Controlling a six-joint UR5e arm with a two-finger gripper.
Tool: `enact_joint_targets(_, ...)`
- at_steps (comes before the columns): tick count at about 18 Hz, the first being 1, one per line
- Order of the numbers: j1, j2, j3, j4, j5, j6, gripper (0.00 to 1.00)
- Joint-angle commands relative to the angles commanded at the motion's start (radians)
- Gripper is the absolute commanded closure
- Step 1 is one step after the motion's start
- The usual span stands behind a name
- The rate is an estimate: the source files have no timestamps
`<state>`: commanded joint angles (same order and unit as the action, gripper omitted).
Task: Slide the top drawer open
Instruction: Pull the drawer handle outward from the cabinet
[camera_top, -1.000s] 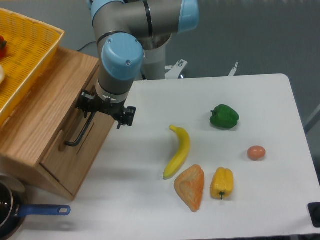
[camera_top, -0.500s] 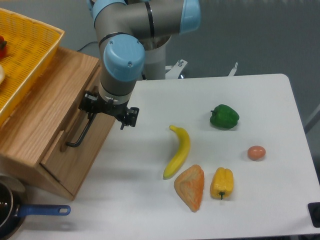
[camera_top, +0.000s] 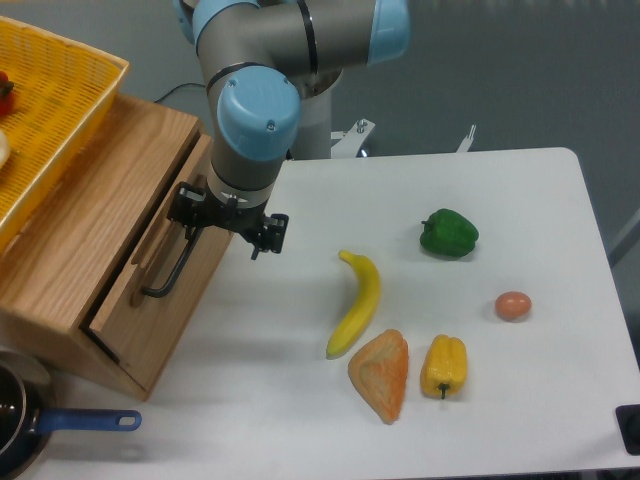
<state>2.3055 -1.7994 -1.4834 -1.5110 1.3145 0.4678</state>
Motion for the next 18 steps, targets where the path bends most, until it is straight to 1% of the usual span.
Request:
enact_joint_targets(6, 0.021, -0.003, 0.009, 0.002, 0.012, 0.009, 0.00)
enact_joint_targets(11, 0.048, -0.005, 0.008, 0.026, 0.015, 0.029, 0.00)
enact_joint_targets(16, 0.063, -0.005, 0.012, 0.035, 0.017, 0.038, 0.00)
enact_joint_targets(18, 0.066, -0.006, 0.020, 0.034, 0.035, 0.049, 0.00)
